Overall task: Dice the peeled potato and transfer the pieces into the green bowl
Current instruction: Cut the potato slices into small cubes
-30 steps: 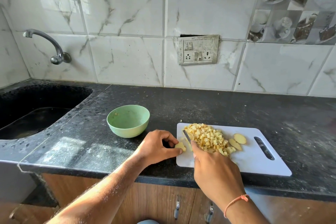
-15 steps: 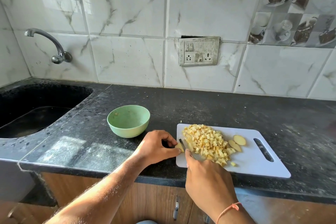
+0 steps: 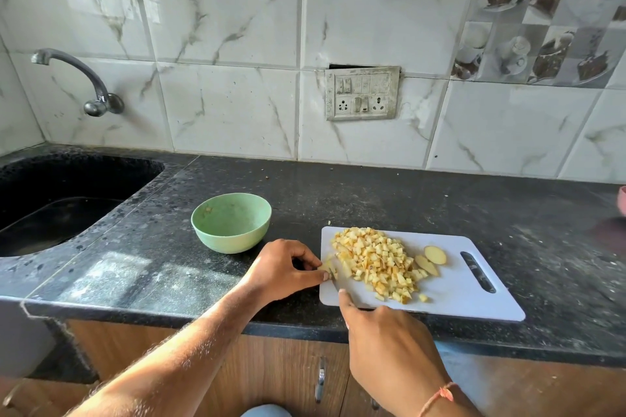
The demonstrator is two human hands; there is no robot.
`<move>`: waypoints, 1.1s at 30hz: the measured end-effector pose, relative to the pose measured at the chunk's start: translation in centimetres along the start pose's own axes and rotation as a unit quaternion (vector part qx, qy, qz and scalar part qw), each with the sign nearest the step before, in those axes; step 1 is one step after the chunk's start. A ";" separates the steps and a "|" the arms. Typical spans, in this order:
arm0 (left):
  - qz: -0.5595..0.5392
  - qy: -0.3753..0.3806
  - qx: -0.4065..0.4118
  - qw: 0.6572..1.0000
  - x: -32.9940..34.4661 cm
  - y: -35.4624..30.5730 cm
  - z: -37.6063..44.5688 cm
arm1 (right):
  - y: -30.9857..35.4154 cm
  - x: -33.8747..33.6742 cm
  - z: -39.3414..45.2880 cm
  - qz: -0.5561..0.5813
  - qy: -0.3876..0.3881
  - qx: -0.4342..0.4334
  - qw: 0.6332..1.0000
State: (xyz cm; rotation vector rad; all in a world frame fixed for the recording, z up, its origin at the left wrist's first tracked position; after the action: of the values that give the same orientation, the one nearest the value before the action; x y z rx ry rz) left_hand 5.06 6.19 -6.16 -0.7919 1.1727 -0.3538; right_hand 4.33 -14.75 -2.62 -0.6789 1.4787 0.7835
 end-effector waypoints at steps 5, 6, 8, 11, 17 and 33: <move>0.004 0.000 -0.005 1.000 0.0 -0.1 0.0 | -1.3 -0.1 -1.0 -0.026 0.002 0.031 0.999; 0.005 0.000 -0.007 1.000 0.0 -0.1 0.0 | -1.6 -0.1 -0.9 -0.027 0.000 0.041 0.999; 0.008 0.001 -0.009 1.000 0.0 -0.1 0.1 | -1.9 -0.2 -0.7 -0.023 -0.002 0.057 0.998; -0.003 0.003 -0.016 1.000 0.0 0.2 0.0 | -2.0 -0.2 -0.5 -0.003 -0.011 0.063 0.998; -0.018 0.016 -0.010 1.000 0.1 -0.1 0.0 | -1.0 -0.9 -0.2 0.039 -0.060 0.043 0.997; -0.015 0.018 0.001 1.000 -0.1 0.0 0.0 | 1.7 -0.3 1.5 -0.060 -0.005 0.019 0.998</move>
State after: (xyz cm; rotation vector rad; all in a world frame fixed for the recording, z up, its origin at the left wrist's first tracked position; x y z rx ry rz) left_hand 5.08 6.21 -6.08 -0.8046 1.1941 -0.3948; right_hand 3.89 -12.53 -2.22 -0.7275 1.4271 0.6636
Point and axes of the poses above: each hand's wrist, its own z-axis towards the middle knuckle, its own x-axis out of the palm, y = z × x, the point moved 9 cm from there along z, towards the middle knuckle, and after that the axes turned 6 degrees about y, right-handed, at the moved point
